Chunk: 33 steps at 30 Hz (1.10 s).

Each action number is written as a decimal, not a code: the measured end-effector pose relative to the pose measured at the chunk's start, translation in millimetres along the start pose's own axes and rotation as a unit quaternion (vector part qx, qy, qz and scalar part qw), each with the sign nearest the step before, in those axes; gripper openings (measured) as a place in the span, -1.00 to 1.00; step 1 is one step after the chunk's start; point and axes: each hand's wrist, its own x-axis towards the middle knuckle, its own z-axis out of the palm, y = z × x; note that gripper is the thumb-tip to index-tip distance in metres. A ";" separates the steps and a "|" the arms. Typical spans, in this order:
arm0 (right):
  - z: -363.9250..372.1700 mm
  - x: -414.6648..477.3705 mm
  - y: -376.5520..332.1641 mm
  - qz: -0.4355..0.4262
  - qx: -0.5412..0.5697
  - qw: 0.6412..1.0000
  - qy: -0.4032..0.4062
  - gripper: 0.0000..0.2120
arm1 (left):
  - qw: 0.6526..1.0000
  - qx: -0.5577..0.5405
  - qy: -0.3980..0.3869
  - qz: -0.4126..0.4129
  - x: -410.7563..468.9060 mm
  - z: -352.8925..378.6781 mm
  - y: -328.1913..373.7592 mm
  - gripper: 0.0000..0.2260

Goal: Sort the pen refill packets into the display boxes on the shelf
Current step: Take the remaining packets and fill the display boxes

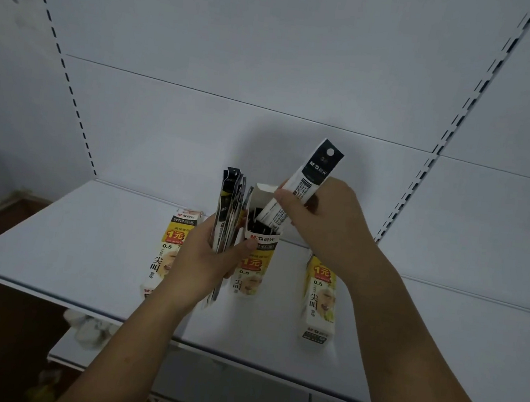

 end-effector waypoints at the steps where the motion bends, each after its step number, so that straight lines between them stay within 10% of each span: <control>1: 0.8 0.7 -0.5 -0.004 -0.007 1.000 0.001 -0.72 | 1.000 0.001 0.002 -0.001 0.1 -0.2 -0.5 -0.87; 14: -19.3 9.2 -10.8 -0.026 0.041 0.996 -0.074 -0.92 | 1.000 0.007 -0.008 0.002 -1.4 -1.1 0.6 -0.88; 28: -12.7 18.9 -13.8 -0.014 -0.049 0.991 -0.123 -0.61 | 1.000 0.000 -0.005 0.005 -0.6 -2.0 0.5 -0.88; 33: -31.6 13.6 -17.6 -0.029 0.004 0.999 -0.019 -0.71 | 1.000 -0.006 -0.011 0.005 -1.3 -3.1 1.2 -0.89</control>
